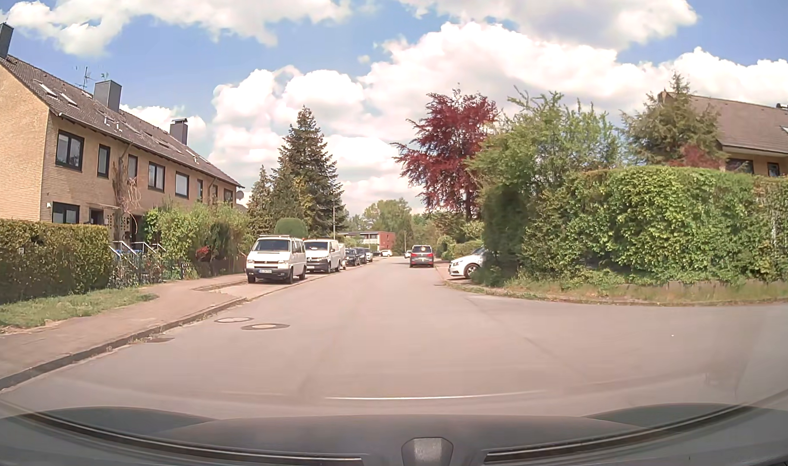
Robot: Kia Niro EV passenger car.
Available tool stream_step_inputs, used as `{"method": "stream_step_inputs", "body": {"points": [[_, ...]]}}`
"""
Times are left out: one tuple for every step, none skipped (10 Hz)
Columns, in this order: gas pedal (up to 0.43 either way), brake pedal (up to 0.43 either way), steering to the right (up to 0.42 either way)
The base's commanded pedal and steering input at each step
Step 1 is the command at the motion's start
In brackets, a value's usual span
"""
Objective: Follow the waypoints while adhering to traffic rules and regulations
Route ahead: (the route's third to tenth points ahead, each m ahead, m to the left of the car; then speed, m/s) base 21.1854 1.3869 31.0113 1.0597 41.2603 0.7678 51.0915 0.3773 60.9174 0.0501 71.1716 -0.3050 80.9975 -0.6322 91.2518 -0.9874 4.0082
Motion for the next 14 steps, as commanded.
{"method": "stream_step_inputs", "body": {"points": [[0.0, 0.0, 0.023], [0.0, 0.0, 0.024], [0.0, 0.012, 0.024], [0.0, 0.012, 0.024], [0.0, 0.018, 0.025], [0.0, 0.043, 0.025], [0.0, 0.073, 0.025], [0.0, 0.091, 0.026], [0.0, 0.11, 0.026], [0.0, 0.152, 0.028], [0.0, 0.177, 0.03], [0.0, 0.195, 0.03], [0.0, 0.213, 0.033], [0.0, 0.238, 0.044]]}}
